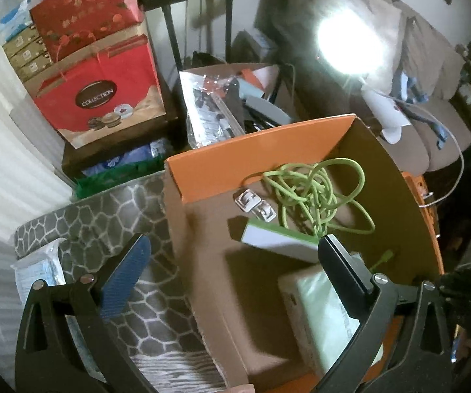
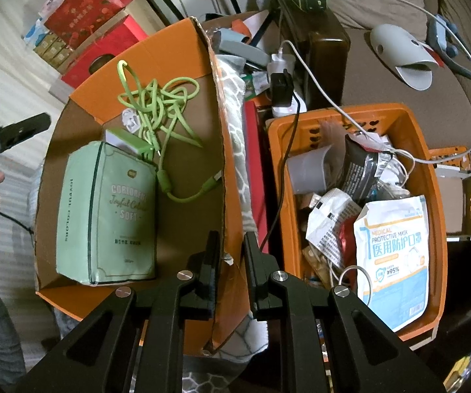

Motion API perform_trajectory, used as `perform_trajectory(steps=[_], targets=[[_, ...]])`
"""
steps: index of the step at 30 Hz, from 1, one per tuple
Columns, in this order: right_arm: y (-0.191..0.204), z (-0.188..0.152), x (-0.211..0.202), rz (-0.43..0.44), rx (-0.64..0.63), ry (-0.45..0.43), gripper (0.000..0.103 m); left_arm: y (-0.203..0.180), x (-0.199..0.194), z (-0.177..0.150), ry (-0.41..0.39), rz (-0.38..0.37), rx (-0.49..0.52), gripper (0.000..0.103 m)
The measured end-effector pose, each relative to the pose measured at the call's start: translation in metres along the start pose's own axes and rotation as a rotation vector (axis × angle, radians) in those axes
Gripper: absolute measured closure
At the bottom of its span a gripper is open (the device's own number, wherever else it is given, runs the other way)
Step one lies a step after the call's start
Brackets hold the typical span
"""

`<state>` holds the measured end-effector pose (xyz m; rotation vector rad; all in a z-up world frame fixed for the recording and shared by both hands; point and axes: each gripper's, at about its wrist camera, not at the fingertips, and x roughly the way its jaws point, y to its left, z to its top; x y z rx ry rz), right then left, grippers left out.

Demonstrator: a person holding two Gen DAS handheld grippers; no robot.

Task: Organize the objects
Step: 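Lower the power bank into the box and open the left tool, then withdraw the left tool back toward the clear plastic bag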

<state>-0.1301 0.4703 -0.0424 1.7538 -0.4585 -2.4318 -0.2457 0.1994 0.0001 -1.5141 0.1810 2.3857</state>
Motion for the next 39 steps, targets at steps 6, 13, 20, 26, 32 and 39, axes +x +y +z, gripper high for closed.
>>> perform_trajectory(steps=[6,13,20,26,32,39], targets=[[-0.001,0.000,0.001,-0.001,0.007,-0.003,0.089,0.007,-0.011,-0.015,-0.006,-0.038,-0.004,0.001],[0.003,-0.001,0.001,-0.029,-0.014,-0.006,0.089,0.023,-0.027,-0.037,-0.033,-0.063,-0.023,0.000],[0.004,-0.001,0.002,-0.037,-0.017,-0.009,0.089,0.044,-0.034,-0.063,-0.036,-0.037,-0.017,0.000],[0.004,-0.001,0.002,-0.035,-0.016,-0.009,0.089,0.072,-0.038,-0.084,-0.030,-0.045,-0.061,0.000],[0.002,0.003,0.002,-0.017,-0.021,-0.006,0.089,0.104,-0.041,-0.109,-0.022,-0.037,-0.097,0.000],[0.000,0.002,0.002,0.005,-0.027,-0.008,0.088,0.146,-0.039,-0.134,0.010,-0.034,-0.166,0.000]])
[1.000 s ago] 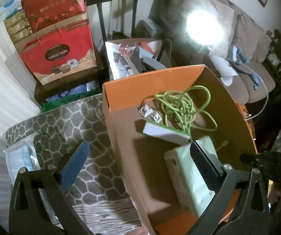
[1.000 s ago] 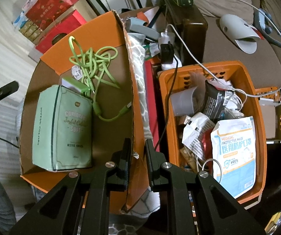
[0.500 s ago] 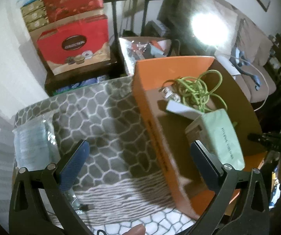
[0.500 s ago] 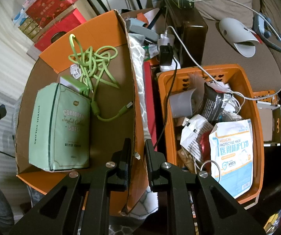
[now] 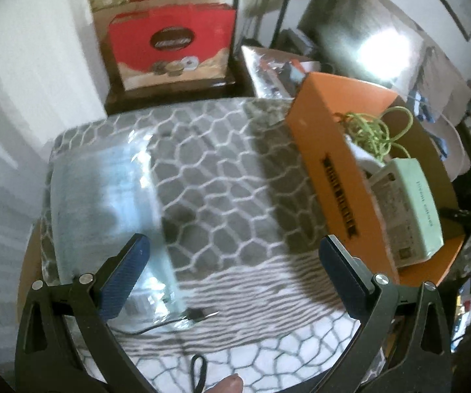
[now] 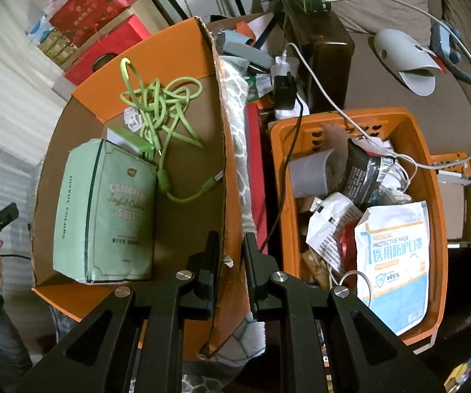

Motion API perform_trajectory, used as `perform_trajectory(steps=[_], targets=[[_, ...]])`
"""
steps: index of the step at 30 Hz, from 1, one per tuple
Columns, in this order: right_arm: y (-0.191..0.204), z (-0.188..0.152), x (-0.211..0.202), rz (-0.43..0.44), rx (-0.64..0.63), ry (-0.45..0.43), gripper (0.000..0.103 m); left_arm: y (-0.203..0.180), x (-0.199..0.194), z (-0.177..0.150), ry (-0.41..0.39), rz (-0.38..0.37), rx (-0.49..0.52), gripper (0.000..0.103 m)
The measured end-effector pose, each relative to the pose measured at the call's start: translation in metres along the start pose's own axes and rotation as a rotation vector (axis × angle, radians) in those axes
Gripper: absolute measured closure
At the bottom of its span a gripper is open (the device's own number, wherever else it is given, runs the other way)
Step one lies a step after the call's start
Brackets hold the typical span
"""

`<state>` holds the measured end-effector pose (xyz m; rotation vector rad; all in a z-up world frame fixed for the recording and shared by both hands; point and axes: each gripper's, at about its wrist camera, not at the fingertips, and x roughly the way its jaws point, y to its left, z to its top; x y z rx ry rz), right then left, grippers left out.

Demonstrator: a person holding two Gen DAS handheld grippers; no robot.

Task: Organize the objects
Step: 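Withdraw the left tool back toward the clear plastic bag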

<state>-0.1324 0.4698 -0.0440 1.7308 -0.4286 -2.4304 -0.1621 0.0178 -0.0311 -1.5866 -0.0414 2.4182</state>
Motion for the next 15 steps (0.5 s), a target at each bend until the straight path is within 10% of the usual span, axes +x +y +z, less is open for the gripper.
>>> perform_trajectory(steps=[15], targets=[[-0.001,-0.002,0.001,0.008,0.001,-0.004,0.088,0.063,-0.011,-0.033,0.086,0.050,0.027,0.000]])
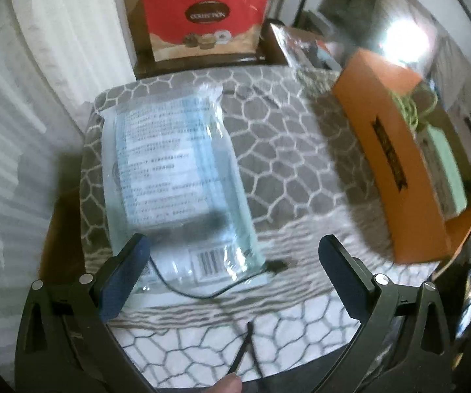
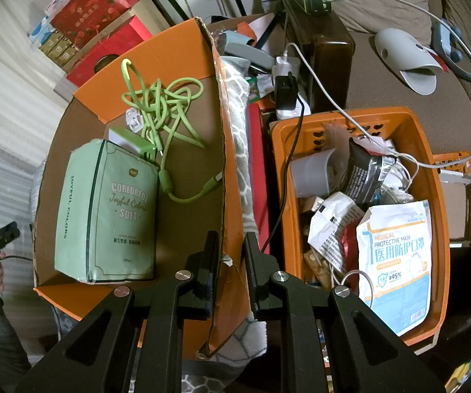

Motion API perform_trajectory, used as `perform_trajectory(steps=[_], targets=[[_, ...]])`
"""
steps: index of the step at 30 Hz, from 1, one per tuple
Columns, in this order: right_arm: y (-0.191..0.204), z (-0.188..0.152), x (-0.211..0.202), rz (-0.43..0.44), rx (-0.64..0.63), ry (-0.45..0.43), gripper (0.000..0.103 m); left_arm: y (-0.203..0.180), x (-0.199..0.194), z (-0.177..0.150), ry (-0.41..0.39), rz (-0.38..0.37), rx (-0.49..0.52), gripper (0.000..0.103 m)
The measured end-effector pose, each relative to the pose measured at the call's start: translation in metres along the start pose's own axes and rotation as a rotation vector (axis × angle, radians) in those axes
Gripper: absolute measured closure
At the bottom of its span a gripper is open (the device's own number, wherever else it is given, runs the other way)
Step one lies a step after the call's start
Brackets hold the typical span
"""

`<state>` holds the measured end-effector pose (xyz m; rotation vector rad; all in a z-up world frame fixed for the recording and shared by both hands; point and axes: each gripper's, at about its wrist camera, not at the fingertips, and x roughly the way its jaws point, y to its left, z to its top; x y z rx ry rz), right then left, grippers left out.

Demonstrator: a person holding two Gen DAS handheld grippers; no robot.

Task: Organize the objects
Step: 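Withdraw the left tool back toward the clear plastic bag, then grasp the black cable end of the clear bag with the left tool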

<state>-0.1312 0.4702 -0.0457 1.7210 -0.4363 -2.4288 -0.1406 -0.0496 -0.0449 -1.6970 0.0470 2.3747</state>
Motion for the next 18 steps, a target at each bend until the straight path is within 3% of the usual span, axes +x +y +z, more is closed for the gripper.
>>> perform_trajectory(steps=[5,10,16,18], targets=[[0.000,0.000,0.000,-0.004,0.002,0.000,0.088,-0.013,0.008,-0.010,0.031,-0.006,0.120,0.000],[0.001,-0.001,0.000,-0.006,0.007,0.000,0.088,-0.044,0.029,-0.016,0.058,0.095,0.309,0.000],[0.001,-0.002,-0.001,-0.005,0.009,0.001,0.088,-0.057,0.046,-0.014,0.092,0.069,0.387,0.002],[0.000,-0.002,-0.001,-0.005,0.009,0.001,0.088,-0.059,0.050,-0.015,0.106,0.063,0.412,0.007]])
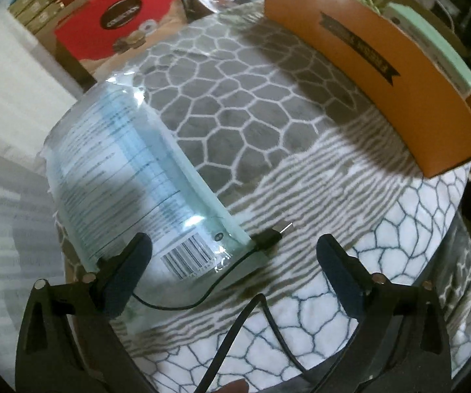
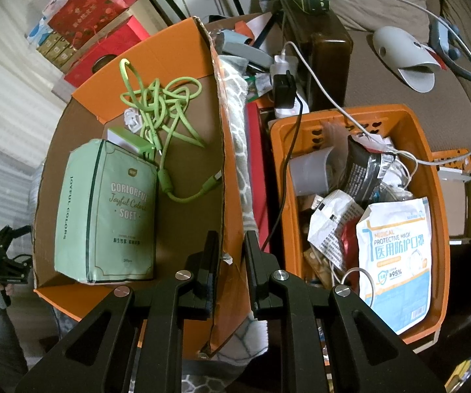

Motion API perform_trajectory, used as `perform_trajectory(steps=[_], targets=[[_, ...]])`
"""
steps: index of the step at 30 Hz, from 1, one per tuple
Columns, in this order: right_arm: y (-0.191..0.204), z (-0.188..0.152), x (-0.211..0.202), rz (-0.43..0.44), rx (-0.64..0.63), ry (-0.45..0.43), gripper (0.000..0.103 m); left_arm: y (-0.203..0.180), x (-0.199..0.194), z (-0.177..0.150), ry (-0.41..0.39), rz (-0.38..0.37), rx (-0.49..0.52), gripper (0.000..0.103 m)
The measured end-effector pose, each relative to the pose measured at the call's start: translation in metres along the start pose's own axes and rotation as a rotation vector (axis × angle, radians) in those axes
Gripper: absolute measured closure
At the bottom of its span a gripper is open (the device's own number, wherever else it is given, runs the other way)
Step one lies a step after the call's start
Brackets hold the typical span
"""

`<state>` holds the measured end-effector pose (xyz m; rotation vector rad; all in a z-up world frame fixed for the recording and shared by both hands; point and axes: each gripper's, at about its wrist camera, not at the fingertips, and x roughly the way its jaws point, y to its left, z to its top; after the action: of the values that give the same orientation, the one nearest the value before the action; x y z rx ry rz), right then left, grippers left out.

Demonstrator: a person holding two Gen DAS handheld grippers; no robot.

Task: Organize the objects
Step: 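Grasp the black cable end of the clear bag with the left tool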

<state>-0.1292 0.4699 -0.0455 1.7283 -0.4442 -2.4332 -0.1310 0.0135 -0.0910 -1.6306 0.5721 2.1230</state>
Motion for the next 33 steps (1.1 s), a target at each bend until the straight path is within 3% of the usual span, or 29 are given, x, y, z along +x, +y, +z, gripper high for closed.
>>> perform_trajectory(steps=[4,11,13,15,19,24,33], targets=[[0.001,0.000,0.000,-0.001,0.000,0.000,0.088,-0.003,0.006,0.000,0.020,-0.017,0.042,0.015],[0.001,-0.001,0.000,-0.002,0.001,0.000,0.088,-0.012,0.021,0.001,0.055,-0.002,0.098,0.045],[0.001,-0.001,0.000,-0.002,0.000,0.000,0.088,-0.016,0.023,0.002,0.056,0.010,0.112,0.050],[0.000,-0.001,0.000,-0.002,0.000,0.000,0.088,-0.018,0.022,0.005,0.051,0.003,0.115,0.066],[0.000,-0.003,0.001,-0.002,0.002,0.000,0.088,-0.024,0.019,0.008,0.038,-0.018,0.110,0.085],[0.000,-0.003,0.001,-0.003,0.001,0.001,0.088,-0.023,0.013,0.013,0.013,-0.063,0.064,0.088],[0.000,-0.003,0.001,-0.002,0.002,0.000,0.088,0.015,-0.025,0.031,-0.112,-0.227,-0.192,0.095]])
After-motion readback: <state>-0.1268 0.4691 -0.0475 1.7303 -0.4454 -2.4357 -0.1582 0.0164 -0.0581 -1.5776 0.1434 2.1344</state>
